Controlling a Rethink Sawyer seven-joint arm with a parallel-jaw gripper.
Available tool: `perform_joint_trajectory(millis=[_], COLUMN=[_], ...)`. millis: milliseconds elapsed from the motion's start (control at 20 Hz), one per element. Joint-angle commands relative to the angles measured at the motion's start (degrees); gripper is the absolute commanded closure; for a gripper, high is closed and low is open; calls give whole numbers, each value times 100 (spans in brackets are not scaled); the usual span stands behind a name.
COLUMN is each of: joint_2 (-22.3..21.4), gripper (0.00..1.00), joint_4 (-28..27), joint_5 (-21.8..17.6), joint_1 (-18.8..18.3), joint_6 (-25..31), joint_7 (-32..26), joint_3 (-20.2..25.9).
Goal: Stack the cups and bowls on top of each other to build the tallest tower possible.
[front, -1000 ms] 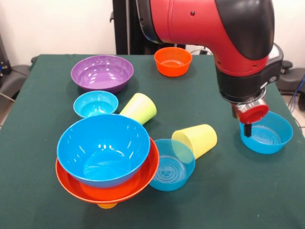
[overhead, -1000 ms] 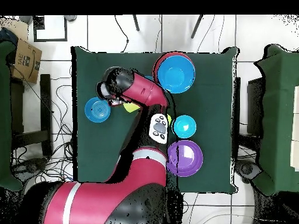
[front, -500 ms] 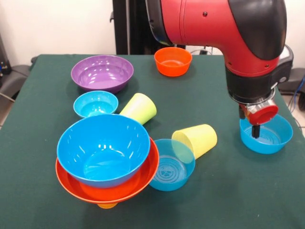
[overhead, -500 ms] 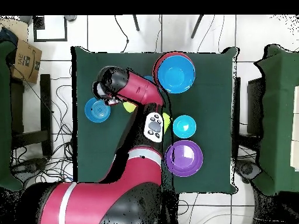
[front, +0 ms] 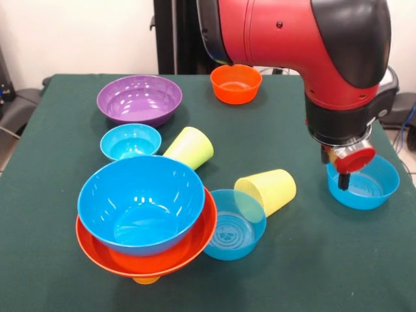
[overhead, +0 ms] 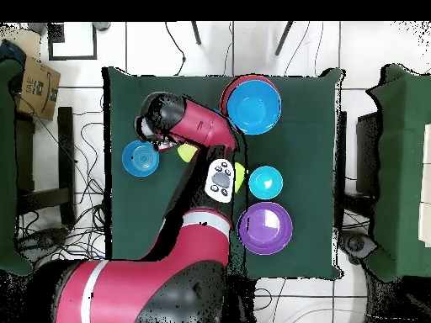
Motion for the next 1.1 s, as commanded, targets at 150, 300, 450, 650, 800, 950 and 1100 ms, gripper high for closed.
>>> perform_joint_trajectory(millis=[150,300,450,650,800,950,1100], joint_2=[665,744,790,749,807,777,613], gripper=[0,0,0,0,0,0,0], joint_4=[-907,-1247,-1407,-1416,-1479,-1591,-1804], joint_5=[-1161,-1626,-1855,-1910,-2003,-2228,-2628], joint_1=[513,574,570,528,467,352,142], joint_6=[-201,-330,-463,-385,-497,-566,-783], joint_7=[634,185,103,92,-19,-651,-1977], joint_3=[-956,-1327,-1476,-1377,-1350,-1222,-857])
